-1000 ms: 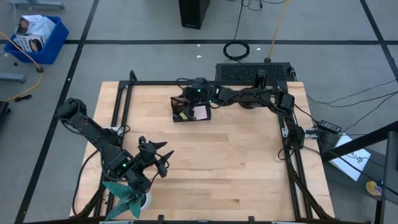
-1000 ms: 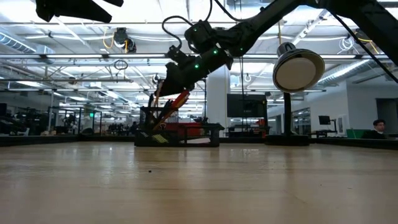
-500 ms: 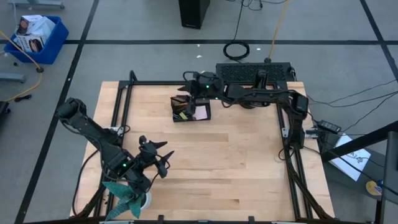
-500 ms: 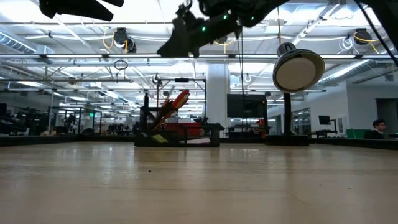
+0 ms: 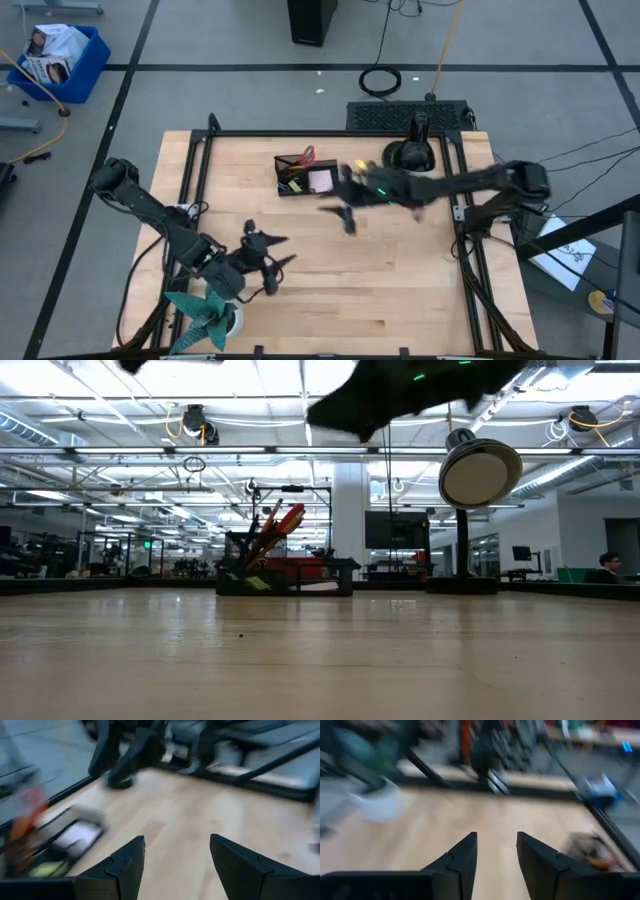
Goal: Pick and place office supplies into organizer
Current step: Return to Home Position
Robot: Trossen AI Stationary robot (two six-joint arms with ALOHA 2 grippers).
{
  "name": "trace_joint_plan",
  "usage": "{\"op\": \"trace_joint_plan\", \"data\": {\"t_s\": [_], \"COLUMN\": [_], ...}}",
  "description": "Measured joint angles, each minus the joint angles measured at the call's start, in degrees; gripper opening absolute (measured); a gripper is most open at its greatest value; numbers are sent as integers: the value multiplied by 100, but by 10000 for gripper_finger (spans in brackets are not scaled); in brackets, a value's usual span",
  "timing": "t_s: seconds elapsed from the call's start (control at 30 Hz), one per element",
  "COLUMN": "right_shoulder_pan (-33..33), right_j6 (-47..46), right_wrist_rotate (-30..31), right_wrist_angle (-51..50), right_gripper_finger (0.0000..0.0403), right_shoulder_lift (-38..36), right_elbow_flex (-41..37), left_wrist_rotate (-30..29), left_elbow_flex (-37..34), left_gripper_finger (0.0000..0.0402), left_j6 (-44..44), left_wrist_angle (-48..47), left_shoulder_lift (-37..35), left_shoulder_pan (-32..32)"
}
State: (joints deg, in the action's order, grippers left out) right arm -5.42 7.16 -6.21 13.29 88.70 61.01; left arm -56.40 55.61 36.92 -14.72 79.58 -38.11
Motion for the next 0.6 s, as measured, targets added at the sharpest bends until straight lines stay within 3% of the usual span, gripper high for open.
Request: {"op": "trace_joint_plan", "data": {"t_s": [0.1,0.17,0.27,0.4,0.5,0.6], "right_shoulder_pan": [442,708,1099,1641,1954,2103], "right_j6": [-441,-677,-899,-911,-686,-422], "right_wrist_rotate": [-32,-5,37,656,1211,1240], "right_wrist_angle": [1556,2437,3199,3419,3445,3592], "right_gripper_finger": [130,130,130,130,130,130], "right_shoulder_lift": [-612,-988,-1463,-2015,-2287,-2572], "right_elbow_flex": [-1229,-1998,-2915,-3637,-4036,-4349], "left_wrist_rotate": [750,1599,2520,2172,2339,2473], "left_elbow_flex": [-294,-634,-1206,-2170,-2819,-3331], "left_gripper_finger": [230,230,230,230,230,230], "left_j6": [-1341,-2217,-2690,-2541,-2583,-2985], "left_wrist_angle": [1754,3125,4261,4941,5772,6558], "left_shoulder_lift": [-2,-1,-8,10,3,4], "left_shoulder_pan": [286,575,1005,1381,1485,1435]}}
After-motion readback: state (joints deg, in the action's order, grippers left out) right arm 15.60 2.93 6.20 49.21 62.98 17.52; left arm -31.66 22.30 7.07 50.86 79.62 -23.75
